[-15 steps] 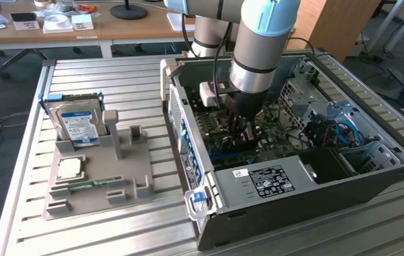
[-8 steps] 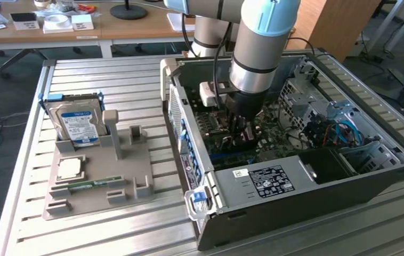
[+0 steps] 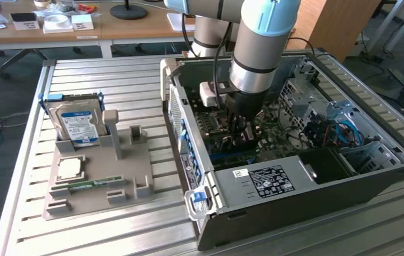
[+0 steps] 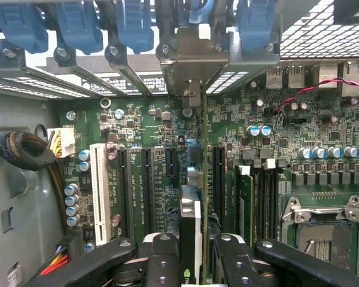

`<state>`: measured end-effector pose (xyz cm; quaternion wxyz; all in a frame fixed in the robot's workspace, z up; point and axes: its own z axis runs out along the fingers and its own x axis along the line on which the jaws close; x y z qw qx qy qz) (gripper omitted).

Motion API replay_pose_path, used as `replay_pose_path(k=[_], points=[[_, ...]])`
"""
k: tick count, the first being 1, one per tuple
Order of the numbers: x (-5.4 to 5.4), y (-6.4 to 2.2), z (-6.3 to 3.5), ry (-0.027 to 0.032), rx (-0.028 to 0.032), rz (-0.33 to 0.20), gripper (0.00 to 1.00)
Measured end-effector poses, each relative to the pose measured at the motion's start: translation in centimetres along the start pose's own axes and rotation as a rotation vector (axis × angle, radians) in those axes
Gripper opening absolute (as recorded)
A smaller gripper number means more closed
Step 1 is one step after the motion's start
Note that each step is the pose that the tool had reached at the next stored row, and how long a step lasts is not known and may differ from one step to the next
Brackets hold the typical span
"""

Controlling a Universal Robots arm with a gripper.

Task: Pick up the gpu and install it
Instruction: 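Insert the gpu into the slot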

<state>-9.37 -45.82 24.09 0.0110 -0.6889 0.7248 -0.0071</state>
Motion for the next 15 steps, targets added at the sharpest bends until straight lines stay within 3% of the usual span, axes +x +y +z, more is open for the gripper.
replay_pose_path(k=[15], points=[[0.00,-0.01,-0.17,0.0000,0.0000,-0.008,0.27]])
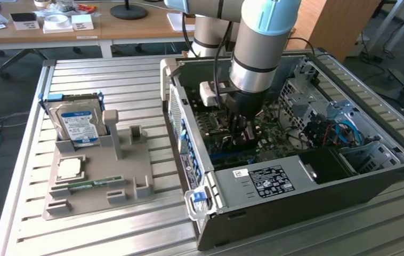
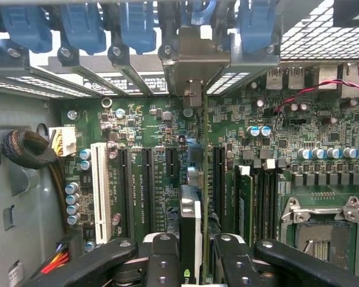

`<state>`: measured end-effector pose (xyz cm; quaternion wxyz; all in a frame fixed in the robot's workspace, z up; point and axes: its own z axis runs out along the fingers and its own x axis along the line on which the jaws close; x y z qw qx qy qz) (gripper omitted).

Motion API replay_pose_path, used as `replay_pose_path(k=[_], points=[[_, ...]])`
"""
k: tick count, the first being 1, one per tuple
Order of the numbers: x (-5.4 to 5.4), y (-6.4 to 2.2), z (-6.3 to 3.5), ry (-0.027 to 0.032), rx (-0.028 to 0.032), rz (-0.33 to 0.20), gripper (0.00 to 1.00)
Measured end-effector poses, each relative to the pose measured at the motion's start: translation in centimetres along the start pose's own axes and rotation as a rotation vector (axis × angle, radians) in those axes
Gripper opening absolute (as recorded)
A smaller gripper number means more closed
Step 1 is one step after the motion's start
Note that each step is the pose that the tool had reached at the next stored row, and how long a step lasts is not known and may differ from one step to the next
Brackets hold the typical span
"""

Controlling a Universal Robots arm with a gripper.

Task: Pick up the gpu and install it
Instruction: 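Insert the gpu into the slot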

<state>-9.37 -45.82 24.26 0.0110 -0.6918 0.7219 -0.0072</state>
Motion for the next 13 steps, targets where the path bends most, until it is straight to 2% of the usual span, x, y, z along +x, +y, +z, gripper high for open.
replay_pose_path(k=[13], points=[[0.01,0.01,-0.03,-0.0006,-0.0001,-0.019,0.27]])
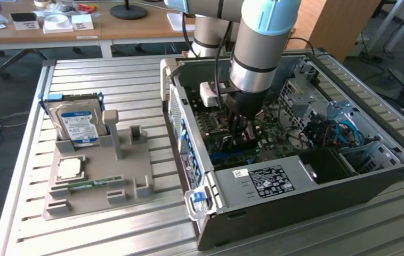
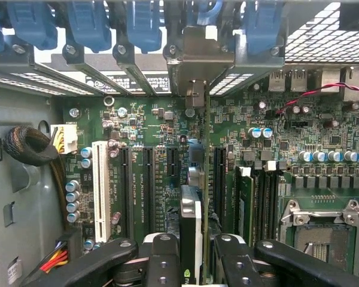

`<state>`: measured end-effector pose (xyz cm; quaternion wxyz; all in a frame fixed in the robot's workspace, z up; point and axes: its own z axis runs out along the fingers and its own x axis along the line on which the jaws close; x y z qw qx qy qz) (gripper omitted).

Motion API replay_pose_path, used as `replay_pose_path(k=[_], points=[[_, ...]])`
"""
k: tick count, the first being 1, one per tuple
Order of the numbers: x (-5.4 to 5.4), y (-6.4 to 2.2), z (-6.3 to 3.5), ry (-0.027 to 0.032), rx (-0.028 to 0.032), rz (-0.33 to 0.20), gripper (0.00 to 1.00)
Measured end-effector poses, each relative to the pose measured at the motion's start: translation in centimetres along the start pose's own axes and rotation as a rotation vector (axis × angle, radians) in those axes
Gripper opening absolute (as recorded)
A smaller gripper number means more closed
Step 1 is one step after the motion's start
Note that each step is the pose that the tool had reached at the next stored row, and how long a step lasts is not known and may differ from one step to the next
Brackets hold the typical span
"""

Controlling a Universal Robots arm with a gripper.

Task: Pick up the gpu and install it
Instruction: 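Insert the gpu into the slot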

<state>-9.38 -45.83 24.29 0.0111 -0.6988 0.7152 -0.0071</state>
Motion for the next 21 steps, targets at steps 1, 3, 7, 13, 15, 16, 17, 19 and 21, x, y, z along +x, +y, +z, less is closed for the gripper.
replay_pose_path(k=[1,3,7,13,15,16,17,19,21], points=[[0.00,0.00,-0.05,0.0002,-0.0001,0.000,0.27],[-0.01,-0.01,-0.13,0.0000,0.0000,0.000,0.27],[0.00,0.00,-0.09,-0.0001,0.0006,-0.001,0.27],[0.00,0.00,0.01,-0.0001,0.0014,-0.005,0.27],[-0.01,0.00,0.09,-0.0004,0.0016,-0.006,0.27],[0.00,0.00,0.13,-0.0002,0.0015,-0.006,0.27],[0.00,0.01,0.16,0.0000,0.0013,-0.007,0.27],[0.00,0.01,0.17,0.0003,0.0012,-0.007,0.27],[0.00,0.01,0.19,0.0000,0.0014,-0.007,0.27]])
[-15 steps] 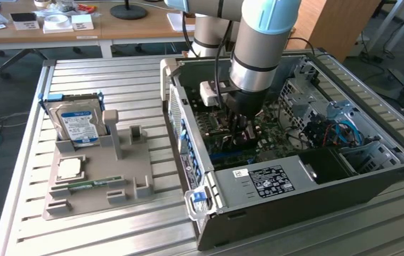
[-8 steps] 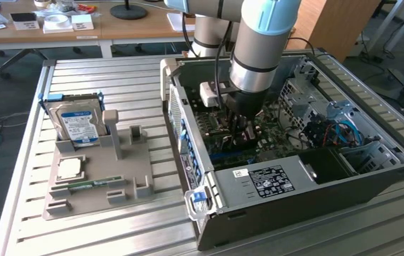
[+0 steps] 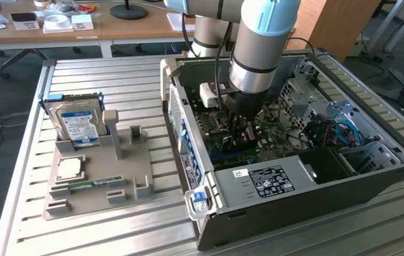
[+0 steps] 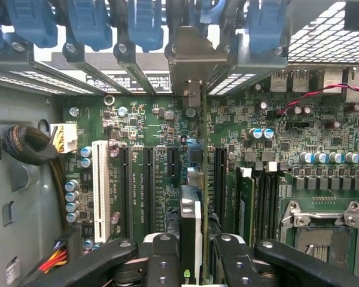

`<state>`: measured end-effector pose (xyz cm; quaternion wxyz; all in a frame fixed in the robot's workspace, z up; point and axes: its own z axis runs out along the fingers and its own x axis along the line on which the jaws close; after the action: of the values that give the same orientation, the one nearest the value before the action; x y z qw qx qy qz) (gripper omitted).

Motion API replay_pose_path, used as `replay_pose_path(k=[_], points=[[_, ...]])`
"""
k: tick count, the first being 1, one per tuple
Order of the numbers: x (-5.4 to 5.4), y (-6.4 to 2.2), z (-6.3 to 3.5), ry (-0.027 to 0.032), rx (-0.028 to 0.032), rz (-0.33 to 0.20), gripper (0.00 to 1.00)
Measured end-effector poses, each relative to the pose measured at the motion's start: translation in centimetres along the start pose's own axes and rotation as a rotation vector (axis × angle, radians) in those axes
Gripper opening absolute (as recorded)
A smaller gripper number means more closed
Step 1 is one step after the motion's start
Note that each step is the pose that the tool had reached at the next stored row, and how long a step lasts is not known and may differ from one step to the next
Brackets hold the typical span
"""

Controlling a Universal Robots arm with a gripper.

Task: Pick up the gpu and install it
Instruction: 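Insert the gpu into the slot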

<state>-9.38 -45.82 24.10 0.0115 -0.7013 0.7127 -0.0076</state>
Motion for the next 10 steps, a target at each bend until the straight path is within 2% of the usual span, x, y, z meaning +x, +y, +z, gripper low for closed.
replay_pose_path(k=[10], points=[[0.01,0.15,0.09,0.0000,0.0000,0.000,0.27]])
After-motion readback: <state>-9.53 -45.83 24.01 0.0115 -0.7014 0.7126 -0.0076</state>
